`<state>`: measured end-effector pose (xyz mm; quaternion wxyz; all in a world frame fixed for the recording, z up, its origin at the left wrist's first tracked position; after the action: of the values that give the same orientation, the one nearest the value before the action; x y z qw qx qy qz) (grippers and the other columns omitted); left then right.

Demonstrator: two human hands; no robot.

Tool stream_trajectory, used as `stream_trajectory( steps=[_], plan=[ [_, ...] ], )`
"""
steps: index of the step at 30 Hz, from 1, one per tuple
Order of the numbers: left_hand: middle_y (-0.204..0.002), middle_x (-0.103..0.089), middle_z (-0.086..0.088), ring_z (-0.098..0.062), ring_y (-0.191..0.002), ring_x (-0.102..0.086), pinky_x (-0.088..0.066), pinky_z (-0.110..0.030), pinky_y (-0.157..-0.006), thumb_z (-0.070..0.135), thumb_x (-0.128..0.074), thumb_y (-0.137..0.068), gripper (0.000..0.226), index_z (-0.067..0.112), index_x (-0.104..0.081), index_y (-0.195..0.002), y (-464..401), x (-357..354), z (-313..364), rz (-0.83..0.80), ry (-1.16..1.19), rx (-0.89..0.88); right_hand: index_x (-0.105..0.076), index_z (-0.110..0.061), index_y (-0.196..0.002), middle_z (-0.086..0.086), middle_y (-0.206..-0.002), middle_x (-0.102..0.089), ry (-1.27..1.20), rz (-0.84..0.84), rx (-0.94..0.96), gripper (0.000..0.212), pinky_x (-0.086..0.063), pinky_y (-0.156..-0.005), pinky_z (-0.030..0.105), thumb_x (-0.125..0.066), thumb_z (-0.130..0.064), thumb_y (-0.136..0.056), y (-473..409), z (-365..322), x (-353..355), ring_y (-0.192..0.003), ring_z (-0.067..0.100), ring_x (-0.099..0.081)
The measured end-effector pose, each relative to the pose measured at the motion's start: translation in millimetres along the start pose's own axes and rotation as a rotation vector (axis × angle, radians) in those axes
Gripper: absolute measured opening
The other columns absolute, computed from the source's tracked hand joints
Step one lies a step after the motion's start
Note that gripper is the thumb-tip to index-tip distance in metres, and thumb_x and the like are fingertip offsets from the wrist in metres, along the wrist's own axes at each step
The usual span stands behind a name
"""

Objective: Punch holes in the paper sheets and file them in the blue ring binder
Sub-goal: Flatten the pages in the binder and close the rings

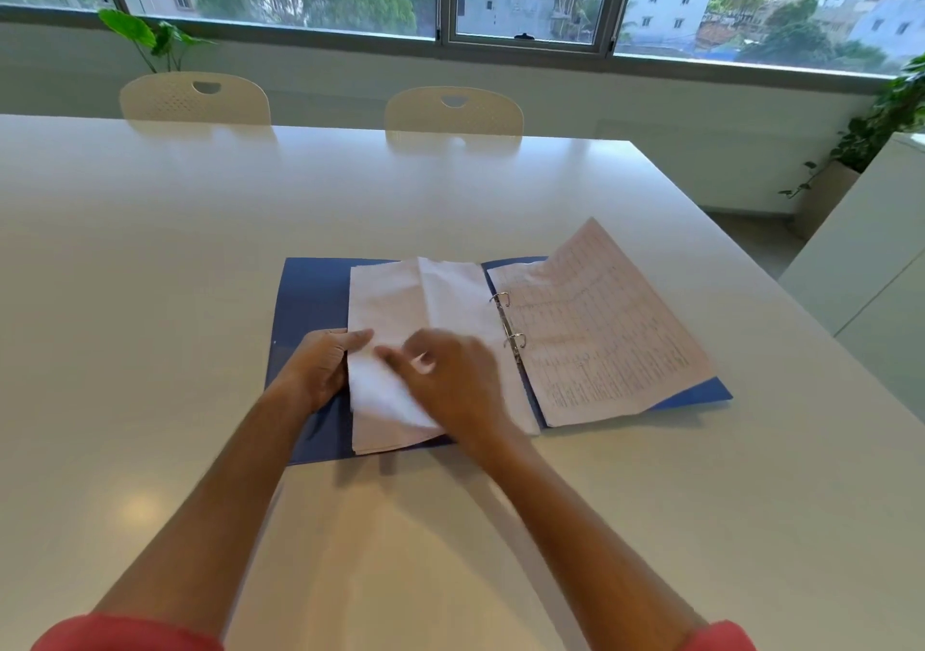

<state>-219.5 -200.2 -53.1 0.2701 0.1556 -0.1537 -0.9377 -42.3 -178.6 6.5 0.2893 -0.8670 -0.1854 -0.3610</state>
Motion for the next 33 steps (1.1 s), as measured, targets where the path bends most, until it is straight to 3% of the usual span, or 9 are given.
stream_trajectory(
  steps=[5, 8, 13, 17, 19, 24, 28, 31, 33],
  plan=[
    [-0.096, -0.070, -0.015, -0.029, -0.083, -0.067, -0.057, -0.035, -0.061, 0.013, -0.061, -0.090, 0.021, -0.003, -0.063, -0.104, 1, -1, 1, 0.008, -0.038, 0.015, -0.070, -0.020, -0.104, 0.005, -0.108, -0.071, 0.293, 0.366, -0.220, 0.035, -0.044, -0.088, 0.042, -0.067, -0.045, -0.080, -25, 95, 86, -0.095, 0.028, -0.065],
    [-0.094, -0.070, -0.016, -0.029, -0.080, -0.068, -0.055, -0.037, -0.064, 0.011, -0.063, -0.088, 0.017, -0.003, -0.064, -0.099, 1, -3, 2, 0.003, -0.037, 0.017, -0.057, -0.018, -0.124, 0.014, -0.124, -0.059, 0.515, 0.296, -0.576, 0.056, -0.041, -0.093, 0.047, -0.071, -0.044, -0.076, -19, 161, 135, -0.111, 0.035, -0.055],
    [-0.090, -0.071, -0.018, -0.029, -0.070, -0.070, -0.058, -0.036, -0.060, 0.007, -0.066, -0.085, 0.015, -0.004, -0.066, -0.094, -1, 0, 2, 0.006, -0.074, 0.006, -0.053, -0.013, -0.129, 0.017, -0.125, -0.059, 0.385, 0.123, -0.913, 0.070, -0.044, -0.093, 0.047, -0.074, -0.049, -0.073, 14, 223, 165, -0.113, 0.039, -0.056],
    [-0.088, -0.073, -0.016, -0.030, -0.073, -0.071, -0.058, -0.035, -0.060, 0.009, -0.066, -0.085, 0.018, -0.004, -0.066, -0.097, -2, -1, 2, -0.010, -0.055, 0.007, -0.074, -0.013, -0.094, 0.012, -0.090, -0.072, 0.147, 0.239, -0.814, 0.023, -0.047, -0.072, 0.033, -0.074, -0.028, -0.077, 29, 231, 164, -0.084, 0.033, -0.064],
    [-0.084, -0.074, -0.015, -0.028, -0.070, -0.071, -0.057, -0.033, -0.058, 0.009, -0.066, -0.085, 0.016, -0.003, -0.066, -0.096, -3, -2, 3, -0.010, -0.038, 0.009, -0.075, -0.012, -0.082, 0.013, -0.080, -0.071, 0.136, 0.320, -0.759, 0.015, -0.043, -0.068, 0.032, -0.073, -0.027, -0.079, 33, 230, 162, -0.078, 0.034, -0.064],
    [-0.098, -0.066, -0.018, -0.028, -0.077, -0.066, -0.057, -0.037, -0.060, 0.006, -0.063, -0.086, 0.009, 0.008, -0.056, -0.092, -4, 0, 2, 0.009, -0.050, -0.003, -0.062, -0.003, -0.062, 0.017, -0.063, -0.062, 0.088, 0.417, -0.716, 0.038, -0.037, -0.060, 0.033, -0.065, -0.031, -0.088, 28, 222, 161, -0.067, 0.038, -0.059],
    [-0.102, -0.066, -0.013, -0.026, -0.076, -0.066, -0.059, -0.032, -0.054, -0.001, -0.058, -0.088, 0.036, 0.023, -0.051, -0.114, -1, -1, 4, 0.005, -0.011, -0.055, -0.054, 0.003, -0.058, 0.015, -0.053, -0.052, -0.037, 0.434, -0.587, 0.051, -0.032, -0.055, 0.031, -0.066, -0.039, -0.085, 14, 189, 155, -0.053, 0.030, -0.047],
    [-0.105, -0.067, -0.009, -0.024, -0.079, -0.066, -0.058, -0.031, -0.054, 0.007, -0.056, -0.093, 0.043, 0.034, -0.047, -0.125, 0, 0, 5, -0.019, 0.024, -0.081, -0.044, -0.010, -0.048, 0.000, -0.046, -0.035, -0.166, 0.337, -0.408, 0.052, -0.024, -0.051, 0.029, -0.075, -0.040, -0.077, -1, 136, 132, -0.046, 0.016, -0.030],
    [-0.107, -0.067, -0.008, -0.021, -0.080, -0.066, -0.059, -0.031, -0.058, 0.018, -0.055, -0.094, 0.030, 0.021, -0.057, -0.124, 1, 1, 5, -0.050, 0.038, -0.065, -0.039, -0.017, -0.043, -0.007, -0.039, -0.031, -0.253, 0.230, -0.323, 0.055, -0.022, -0.048, 0.028, -0.079, -0.042, -0.071, -9, 100, 109, -0.043, 0.010, -0.028]
  ],
)
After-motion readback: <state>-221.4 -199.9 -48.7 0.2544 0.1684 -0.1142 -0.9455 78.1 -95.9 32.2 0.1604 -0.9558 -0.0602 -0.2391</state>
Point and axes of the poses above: each hand's wrist, its own y-axis away from the middle knuckle, its own x-axis out of the back of the hand, z = x × y, the point moved 3 cm from there along -y, towards the middle knuckle
